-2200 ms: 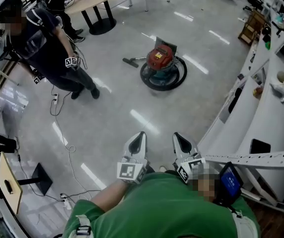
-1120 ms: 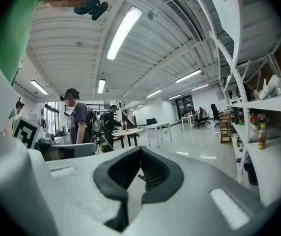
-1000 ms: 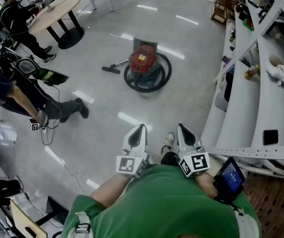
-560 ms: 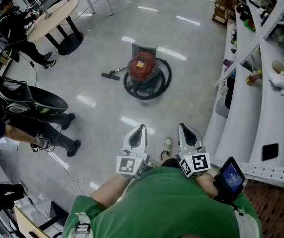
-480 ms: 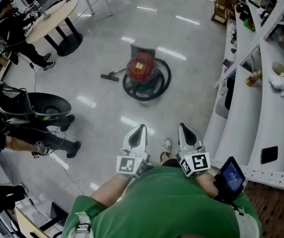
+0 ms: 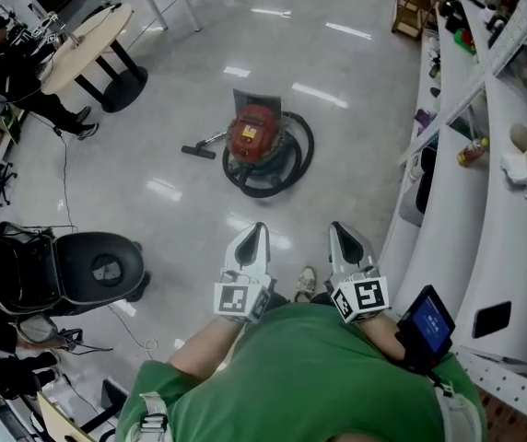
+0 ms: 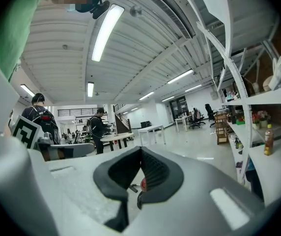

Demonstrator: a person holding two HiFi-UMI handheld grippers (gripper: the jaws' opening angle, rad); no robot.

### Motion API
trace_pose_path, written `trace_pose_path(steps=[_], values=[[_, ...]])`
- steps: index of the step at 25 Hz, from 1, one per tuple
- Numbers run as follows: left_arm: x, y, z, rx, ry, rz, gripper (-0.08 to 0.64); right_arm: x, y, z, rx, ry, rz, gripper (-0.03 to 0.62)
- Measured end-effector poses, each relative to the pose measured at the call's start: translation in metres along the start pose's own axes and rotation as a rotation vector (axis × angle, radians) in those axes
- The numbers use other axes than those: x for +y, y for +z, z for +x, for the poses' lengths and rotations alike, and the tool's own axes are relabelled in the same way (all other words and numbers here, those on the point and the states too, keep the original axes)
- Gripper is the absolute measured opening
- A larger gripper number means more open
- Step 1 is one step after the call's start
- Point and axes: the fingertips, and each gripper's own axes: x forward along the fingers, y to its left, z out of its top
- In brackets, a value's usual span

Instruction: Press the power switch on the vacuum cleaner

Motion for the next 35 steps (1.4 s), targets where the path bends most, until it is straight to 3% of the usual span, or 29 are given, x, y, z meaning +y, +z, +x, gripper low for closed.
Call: trace_pose_path(steps=[6, 13, 35], values=[[-0.008, -0.005, 0.029, 0.007, 0.015, 0.017, 0.006, -0.027, -0.004, 0.013, 0.018, 0.006, 0.019, 0.002], [0.018, -0.007, 0.057, 0.029, 0.033, 0.003, 0.006, -0.031, -0.011, 0.050, 0.058, 0.010, 0.031, 0.002], [0.219, 0.006, 0.207, 0.072, -0.034, -0.019, 0.006, -0.010, 0.010, 0.287, 0.116, -0.062, -0.009, 0.002]])
